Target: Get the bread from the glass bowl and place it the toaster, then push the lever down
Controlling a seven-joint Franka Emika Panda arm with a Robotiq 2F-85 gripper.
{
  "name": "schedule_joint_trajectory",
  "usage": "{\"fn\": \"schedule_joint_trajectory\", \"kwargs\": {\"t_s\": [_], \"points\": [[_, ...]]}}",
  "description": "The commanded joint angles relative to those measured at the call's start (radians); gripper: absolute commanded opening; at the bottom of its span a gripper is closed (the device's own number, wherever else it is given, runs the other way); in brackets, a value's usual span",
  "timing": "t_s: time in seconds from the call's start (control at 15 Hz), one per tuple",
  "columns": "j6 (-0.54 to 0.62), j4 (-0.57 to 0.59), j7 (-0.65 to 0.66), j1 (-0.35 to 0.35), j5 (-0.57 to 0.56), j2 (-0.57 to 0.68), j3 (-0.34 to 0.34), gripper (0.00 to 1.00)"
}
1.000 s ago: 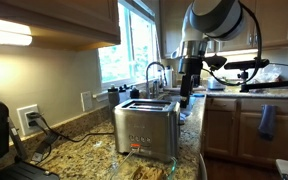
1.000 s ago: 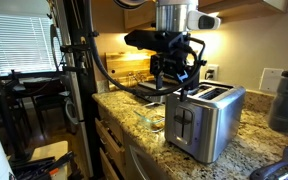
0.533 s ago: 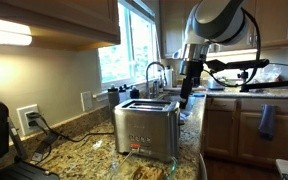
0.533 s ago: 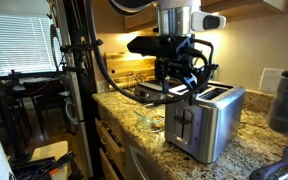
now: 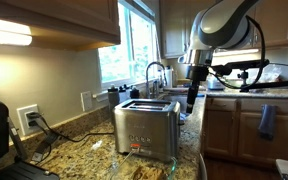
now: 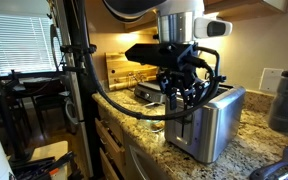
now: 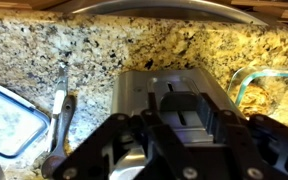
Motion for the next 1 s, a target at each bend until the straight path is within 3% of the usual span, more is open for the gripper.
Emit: {"fn": "schedule_joint_trajectory", "kwargs": {"t_s": [0.0,0.13,0.27,0.93], "points": [[0.064,-0.057,-0.012,-0.004,-0.009,-0.044,-0.009,0.15],[0.108,-0.077,-0.021,0.0,-0.005,-0.043,-0.012,0.04],[0.156,-0.102,-0.032,0.004,0.001,-0.035,-0.018,0.0],[0.231,-0.131,-0.04,0.035,0.035,-0.023,-0.033,0.05]]}}
